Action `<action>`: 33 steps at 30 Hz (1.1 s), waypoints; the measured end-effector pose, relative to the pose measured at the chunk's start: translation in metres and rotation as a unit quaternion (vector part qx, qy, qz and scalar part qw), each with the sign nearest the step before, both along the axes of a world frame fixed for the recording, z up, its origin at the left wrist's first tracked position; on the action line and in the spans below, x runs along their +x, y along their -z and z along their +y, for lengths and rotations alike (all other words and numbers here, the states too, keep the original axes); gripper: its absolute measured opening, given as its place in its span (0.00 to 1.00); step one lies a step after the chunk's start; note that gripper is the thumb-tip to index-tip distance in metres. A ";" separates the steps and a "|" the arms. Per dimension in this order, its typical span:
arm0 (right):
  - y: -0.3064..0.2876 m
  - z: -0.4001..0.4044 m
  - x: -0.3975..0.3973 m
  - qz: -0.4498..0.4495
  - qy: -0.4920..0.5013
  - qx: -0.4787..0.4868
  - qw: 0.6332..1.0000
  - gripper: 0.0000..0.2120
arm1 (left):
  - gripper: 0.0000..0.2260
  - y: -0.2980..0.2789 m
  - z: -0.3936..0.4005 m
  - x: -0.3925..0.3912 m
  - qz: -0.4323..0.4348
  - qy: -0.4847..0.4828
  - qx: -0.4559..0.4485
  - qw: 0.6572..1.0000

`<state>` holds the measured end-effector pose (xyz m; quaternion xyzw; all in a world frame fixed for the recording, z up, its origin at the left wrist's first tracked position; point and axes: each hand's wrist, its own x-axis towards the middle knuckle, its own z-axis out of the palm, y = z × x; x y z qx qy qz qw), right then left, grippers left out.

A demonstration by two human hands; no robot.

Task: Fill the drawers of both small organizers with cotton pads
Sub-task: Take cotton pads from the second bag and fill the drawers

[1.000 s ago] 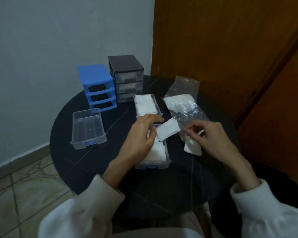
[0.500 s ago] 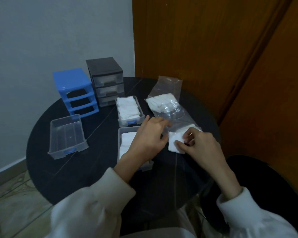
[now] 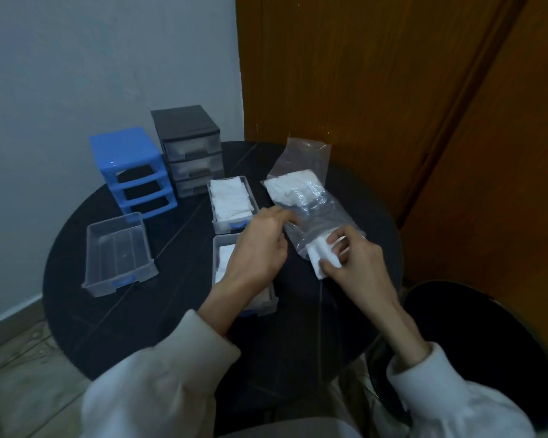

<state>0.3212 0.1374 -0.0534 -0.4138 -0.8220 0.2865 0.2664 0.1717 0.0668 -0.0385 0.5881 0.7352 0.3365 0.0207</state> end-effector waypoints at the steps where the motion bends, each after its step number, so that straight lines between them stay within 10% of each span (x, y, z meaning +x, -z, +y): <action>1: -0.002 0.001 0.000 0.005 -0.005 0.005 1.000 0.14 | 0.19 -0.001 -0.002 -0.001 -0.008 -0.011 0.017 1.000; 23: -0.012 -0.007 -0.011 0.049 -0.093 0.021 0.994 0.09 | 0.10 -0.001 -0.043 -0.043 -0.256 -0.192 0.076 0.945; 33: -0.013 -0.004 -0.009 0.077 -0.089 0.017 0.993 0.10 | 0.13 0.013 -0.046 -0.037 -0.052 -0.162 0.007 0.985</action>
